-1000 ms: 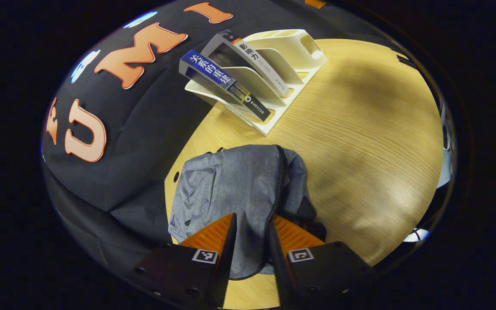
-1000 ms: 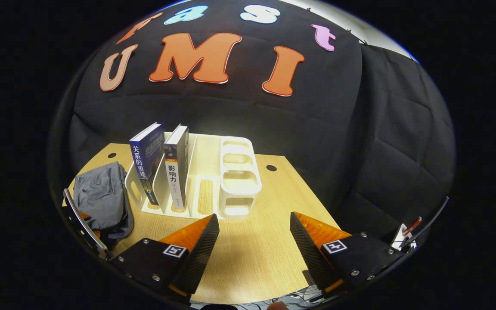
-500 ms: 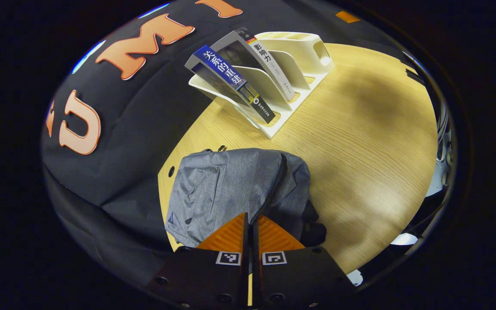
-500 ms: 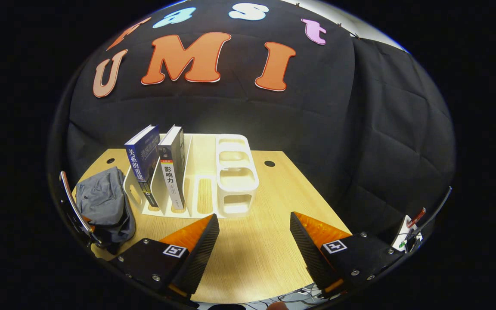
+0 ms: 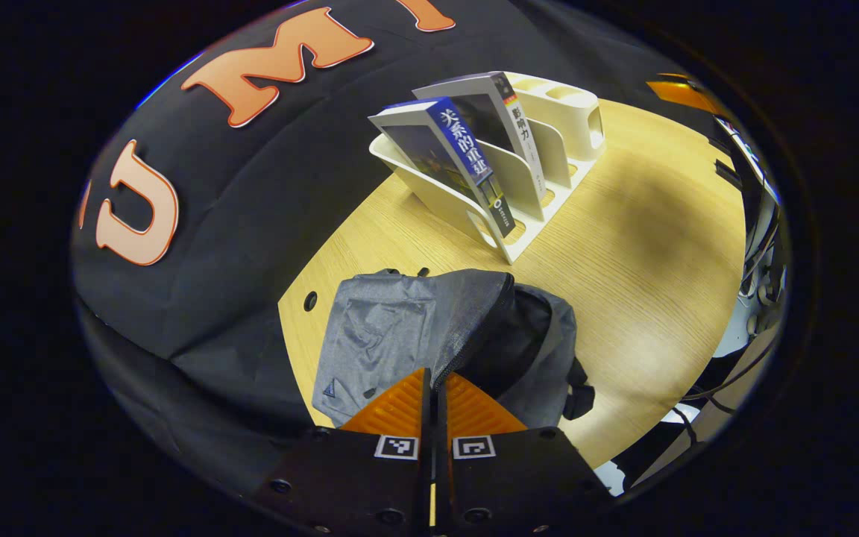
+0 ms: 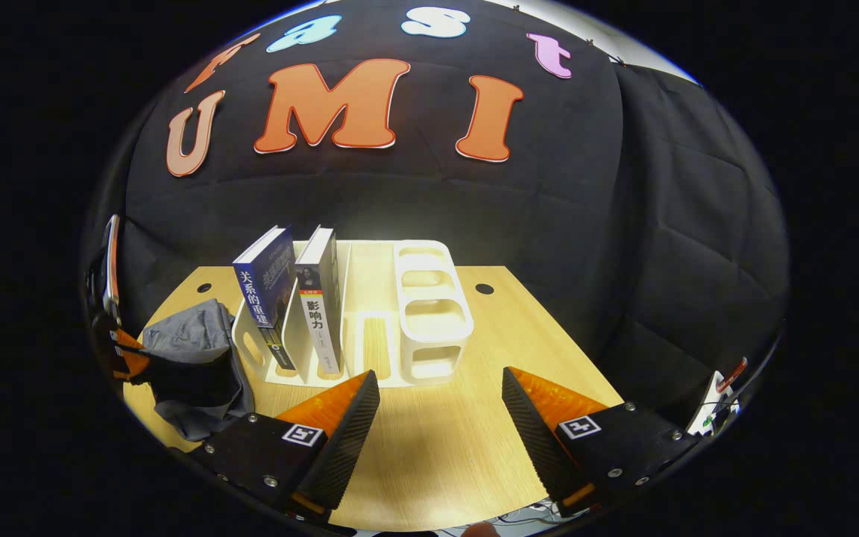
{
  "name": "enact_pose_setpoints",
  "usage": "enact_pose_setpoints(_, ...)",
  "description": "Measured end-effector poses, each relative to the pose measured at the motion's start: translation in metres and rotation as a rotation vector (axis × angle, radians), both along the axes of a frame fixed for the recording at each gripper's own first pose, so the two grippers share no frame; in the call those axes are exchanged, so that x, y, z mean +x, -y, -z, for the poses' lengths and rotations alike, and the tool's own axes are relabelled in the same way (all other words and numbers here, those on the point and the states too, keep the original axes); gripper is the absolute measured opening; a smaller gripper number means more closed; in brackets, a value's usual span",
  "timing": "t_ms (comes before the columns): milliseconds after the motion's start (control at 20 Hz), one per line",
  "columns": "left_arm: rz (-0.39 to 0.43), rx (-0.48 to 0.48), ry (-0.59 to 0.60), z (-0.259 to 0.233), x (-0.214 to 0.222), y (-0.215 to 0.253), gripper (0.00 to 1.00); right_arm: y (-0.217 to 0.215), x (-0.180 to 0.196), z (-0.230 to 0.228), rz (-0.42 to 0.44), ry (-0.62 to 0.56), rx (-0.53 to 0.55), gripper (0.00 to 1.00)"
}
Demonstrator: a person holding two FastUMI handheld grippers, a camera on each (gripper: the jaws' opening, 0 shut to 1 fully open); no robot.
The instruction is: Open the schoolbag, grab two books from the bookshelf and put them into the schoolbag.
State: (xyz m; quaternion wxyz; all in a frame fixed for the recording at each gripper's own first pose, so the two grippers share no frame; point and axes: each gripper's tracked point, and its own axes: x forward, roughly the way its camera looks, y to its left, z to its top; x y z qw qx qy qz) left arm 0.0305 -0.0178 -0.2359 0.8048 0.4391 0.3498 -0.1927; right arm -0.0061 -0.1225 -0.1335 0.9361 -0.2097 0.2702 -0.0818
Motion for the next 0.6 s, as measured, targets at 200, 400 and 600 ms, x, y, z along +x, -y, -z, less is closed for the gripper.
enact_pose_setpoints(200, 0.014, 0.037, 0.034, -0.039, 0.032, -0.015, 0.02, -0.01, 0.005, 0.0, 0.002, 0.003, 0.023, 0.99)
enact_pose_setpoints(400, 0.014, 0.032, 0.068, -0.076, 0.061, -0.026, 0.03, -0.015, 0.007, 0.0, 0.026, 0.005, 0.041, 0.98)
enact_pose_setpoints(600, 0.012, 0.015, 0.07, -0.1, 0.085, -0.039, 0.03, -0.027, 0.007, 0.001, 0.042, 0.001, 0.06, 0.99)
